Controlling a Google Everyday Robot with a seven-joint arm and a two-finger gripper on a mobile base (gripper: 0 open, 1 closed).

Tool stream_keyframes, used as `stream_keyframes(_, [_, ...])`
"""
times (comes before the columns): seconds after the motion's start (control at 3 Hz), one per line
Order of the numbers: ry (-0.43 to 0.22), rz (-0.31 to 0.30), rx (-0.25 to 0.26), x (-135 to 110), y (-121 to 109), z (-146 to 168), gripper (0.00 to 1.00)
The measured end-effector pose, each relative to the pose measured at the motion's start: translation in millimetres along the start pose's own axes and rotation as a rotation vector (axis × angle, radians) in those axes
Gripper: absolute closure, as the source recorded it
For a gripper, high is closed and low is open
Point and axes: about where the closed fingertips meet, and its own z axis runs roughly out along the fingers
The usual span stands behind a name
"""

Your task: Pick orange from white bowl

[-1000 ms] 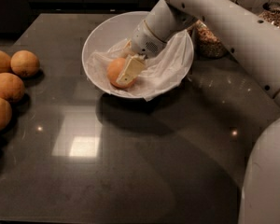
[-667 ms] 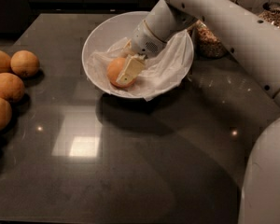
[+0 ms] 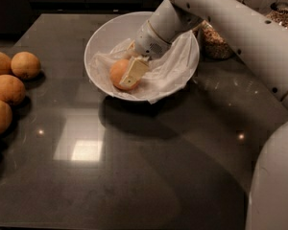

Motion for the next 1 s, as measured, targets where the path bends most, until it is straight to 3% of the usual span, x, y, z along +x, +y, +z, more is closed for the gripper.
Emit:
stream_keyframes(0.33, [-0.041, -0.02, 0.023, -5.4, 4.2, -13.3, 1.0])
stream_keyframes(1.0, [-0.128, -0.049, 0.118, -8.5, 13.3, -71.5, 1.0])
